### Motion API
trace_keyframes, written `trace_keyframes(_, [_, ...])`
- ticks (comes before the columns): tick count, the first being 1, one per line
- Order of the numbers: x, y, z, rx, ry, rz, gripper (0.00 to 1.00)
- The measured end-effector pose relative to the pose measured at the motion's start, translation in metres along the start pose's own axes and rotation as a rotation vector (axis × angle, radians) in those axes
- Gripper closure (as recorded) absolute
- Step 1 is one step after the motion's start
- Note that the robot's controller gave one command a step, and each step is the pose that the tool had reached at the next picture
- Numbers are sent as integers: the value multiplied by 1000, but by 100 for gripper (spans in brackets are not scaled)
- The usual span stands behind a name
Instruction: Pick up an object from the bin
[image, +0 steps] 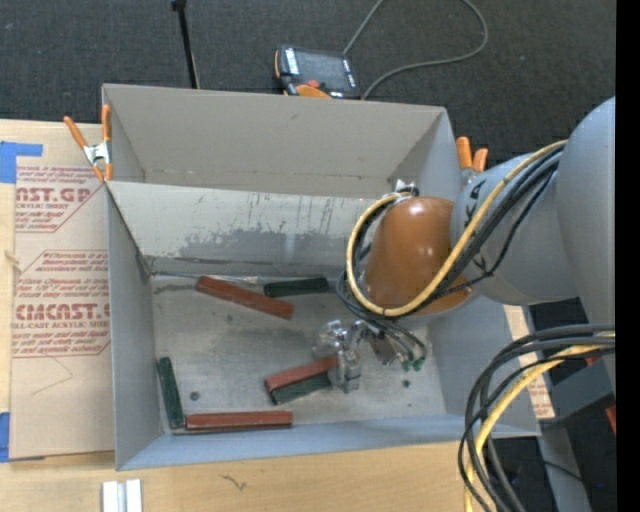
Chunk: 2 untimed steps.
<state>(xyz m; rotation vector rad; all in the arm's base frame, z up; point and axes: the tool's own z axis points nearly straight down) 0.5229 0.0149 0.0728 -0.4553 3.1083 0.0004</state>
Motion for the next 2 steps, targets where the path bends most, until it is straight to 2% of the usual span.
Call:
trace_keyframes(1, [-69,-22,-1,-1,2,-36,100])
trace_keyframes(2, [-55,-25,-136,2,-6,-573,100])
